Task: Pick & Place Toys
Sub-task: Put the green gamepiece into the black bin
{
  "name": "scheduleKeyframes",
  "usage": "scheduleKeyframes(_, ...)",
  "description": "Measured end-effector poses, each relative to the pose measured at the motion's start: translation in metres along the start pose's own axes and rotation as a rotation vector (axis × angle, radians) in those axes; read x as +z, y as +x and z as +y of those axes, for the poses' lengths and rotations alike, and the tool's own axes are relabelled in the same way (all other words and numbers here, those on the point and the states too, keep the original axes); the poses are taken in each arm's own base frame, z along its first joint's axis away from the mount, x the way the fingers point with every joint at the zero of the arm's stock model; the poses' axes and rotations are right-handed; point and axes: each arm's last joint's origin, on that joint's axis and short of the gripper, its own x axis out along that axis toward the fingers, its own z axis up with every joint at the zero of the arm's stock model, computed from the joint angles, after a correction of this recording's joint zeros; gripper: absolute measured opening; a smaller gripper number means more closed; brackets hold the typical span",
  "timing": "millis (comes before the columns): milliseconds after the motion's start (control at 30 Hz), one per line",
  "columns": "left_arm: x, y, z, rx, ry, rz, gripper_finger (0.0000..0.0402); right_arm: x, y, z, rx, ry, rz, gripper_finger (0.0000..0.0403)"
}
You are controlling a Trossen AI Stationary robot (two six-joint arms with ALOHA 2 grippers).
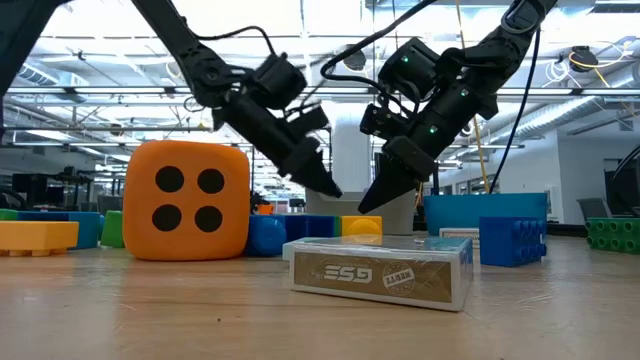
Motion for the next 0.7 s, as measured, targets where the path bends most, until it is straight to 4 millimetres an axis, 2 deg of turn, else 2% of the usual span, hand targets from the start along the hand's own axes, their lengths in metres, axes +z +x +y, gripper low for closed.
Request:
scheduleKeyframes(300, -0.021, 0.023, 0.001, -0.072, -0.085, 0.123, 0.024, 0.0, 0.0, 0.0, 0.0, 0.0, 0.001, 0.0254)
scheduleKeyframes(700, -0.026, 0.0, -0.018, -0.174, -0.08, 0.336, 0.0239, 0.0, 0.0, 0.0, 0.0, 0.0, 0.0, 0.0254)
